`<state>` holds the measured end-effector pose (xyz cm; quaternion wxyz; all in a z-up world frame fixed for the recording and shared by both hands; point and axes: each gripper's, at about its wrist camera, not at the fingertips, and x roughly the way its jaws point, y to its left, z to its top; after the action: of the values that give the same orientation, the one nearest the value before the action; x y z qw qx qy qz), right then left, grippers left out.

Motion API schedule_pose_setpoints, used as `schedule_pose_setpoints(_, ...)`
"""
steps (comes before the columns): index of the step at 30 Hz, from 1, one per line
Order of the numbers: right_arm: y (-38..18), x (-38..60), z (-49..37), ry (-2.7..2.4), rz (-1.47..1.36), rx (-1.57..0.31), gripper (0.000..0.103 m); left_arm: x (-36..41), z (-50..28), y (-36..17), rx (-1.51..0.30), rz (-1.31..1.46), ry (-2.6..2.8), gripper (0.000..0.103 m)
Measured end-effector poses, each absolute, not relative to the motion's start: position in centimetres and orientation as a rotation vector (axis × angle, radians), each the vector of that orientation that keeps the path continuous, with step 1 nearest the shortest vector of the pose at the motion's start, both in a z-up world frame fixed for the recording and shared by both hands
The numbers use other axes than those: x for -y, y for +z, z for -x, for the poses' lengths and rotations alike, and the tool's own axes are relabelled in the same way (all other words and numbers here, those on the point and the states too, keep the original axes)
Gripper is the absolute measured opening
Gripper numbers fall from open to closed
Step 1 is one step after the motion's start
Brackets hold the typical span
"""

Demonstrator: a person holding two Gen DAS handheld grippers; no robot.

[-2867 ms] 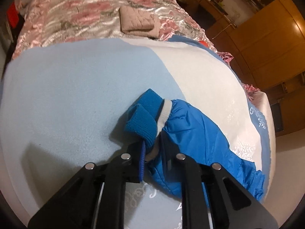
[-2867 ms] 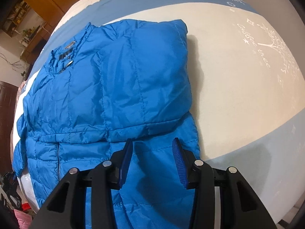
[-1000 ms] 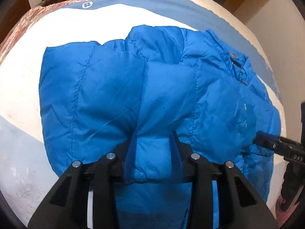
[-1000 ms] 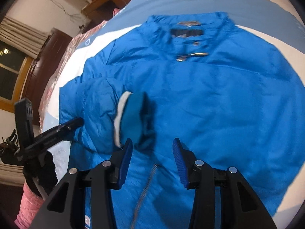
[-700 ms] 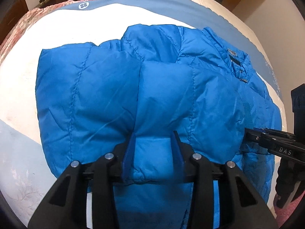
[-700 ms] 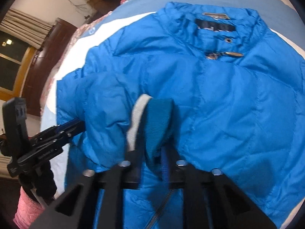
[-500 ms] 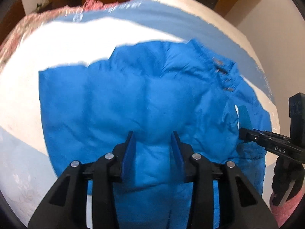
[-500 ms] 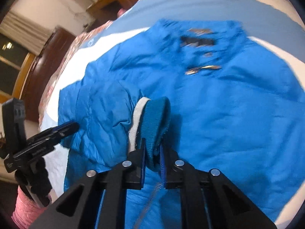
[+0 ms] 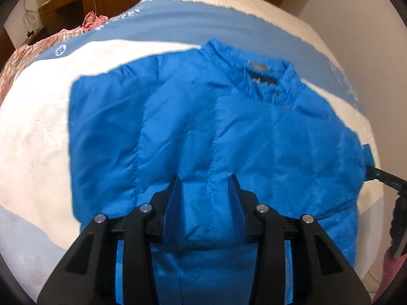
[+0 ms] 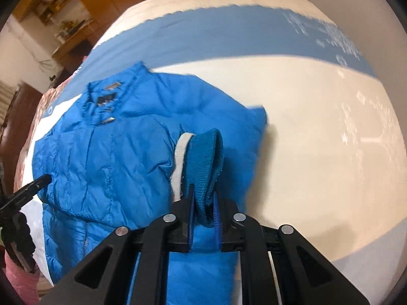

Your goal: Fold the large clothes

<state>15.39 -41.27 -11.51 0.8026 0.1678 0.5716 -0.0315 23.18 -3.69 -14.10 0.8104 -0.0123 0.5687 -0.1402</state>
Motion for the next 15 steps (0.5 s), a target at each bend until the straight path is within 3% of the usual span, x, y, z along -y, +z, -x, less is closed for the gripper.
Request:
schedule_pose_setpoints(9, -14.7, 40.5, -15.7, -0.066, -0.380, -1.248, 0.014, 4.4, -23.4, -16.0, -1.212, -0.065, -0.281, 0.038)
schedule_pose_setpoints(15, -9.2, 40.6, -14.7, -0.083, -0.334, -1.128, 0.020, 3.0, -23.3, -12.0, -1.145, -0.047, -0.290, 0.046)
